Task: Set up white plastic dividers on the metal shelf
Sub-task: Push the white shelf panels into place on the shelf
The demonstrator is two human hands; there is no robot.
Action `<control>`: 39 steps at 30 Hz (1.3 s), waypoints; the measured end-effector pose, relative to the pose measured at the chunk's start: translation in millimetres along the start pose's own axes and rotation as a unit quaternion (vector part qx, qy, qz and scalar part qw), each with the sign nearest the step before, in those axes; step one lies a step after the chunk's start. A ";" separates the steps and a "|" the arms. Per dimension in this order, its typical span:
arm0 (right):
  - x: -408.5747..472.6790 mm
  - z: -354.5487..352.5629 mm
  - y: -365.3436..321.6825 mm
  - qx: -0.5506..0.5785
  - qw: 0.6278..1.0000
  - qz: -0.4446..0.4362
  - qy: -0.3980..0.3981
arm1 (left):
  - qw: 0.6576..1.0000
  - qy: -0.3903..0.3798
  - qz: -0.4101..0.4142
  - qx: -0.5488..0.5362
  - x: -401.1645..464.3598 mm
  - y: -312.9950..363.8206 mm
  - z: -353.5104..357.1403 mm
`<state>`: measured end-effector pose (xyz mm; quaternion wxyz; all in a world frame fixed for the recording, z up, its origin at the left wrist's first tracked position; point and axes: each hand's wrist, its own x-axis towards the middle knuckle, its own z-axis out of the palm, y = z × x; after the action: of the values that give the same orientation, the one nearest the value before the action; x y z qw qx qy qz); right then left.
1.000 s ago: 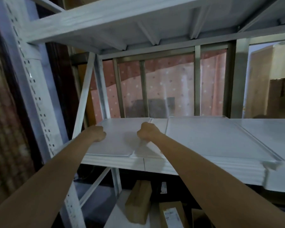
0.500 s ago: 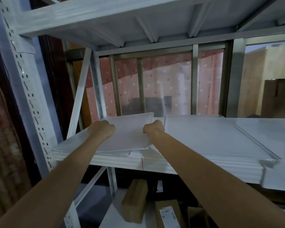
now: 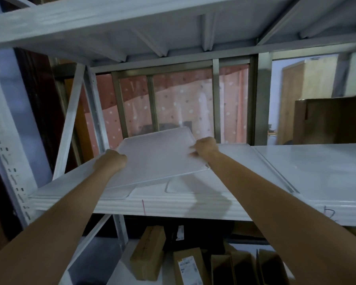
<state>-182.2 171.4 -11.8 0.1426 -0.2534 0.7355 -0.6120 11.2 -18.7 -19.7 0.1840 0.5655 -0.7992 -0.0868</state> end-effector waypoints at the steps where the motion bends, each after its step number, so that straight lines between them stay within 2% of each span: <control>1: 1.6 -13.3 4.2 0.006 1.000 -0.007 0.001 | 1.000 -0.009 0.017 -0.019 -5.2 8.0 -0.3; 5: 10.0 -68.6 23.7 -0.045 0.999 -0.028 0.008 | 0.997 0.017 0.055 -0.047 -25.1 47.1 -3.3; 10: 3.8 -142.8 34.0 -0.202 0.971 -0.041 0.120 | 0.994 0.025 0.099 -0.049 -54.9 114.2 5.0; 17: 3.4 -274.1 63.0 -0.271 0.942 -0.057 0.191 | 0.987 -0.006 0.150 -0.062 -112.3 228.3 48.3; 28: -14.9 -437.7 114.8 -0.310 0.932 -0.046 0.185 | 0.976 -0.038 0.180 -0.114 -222.5 365.8 84.5; 39: -17.3 -519.1 151.4 -0.330 0.924 -0.036 0.189 | 0.976 -0.055 0.188 -0.091 -277.0 432.7 115.2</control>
<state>-467.8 629.2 -51.6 -0.1132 -0.1921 0.8996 -0.3756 -330.2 382.0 -29.6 0.2030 0.3808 -0.8888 -0.1540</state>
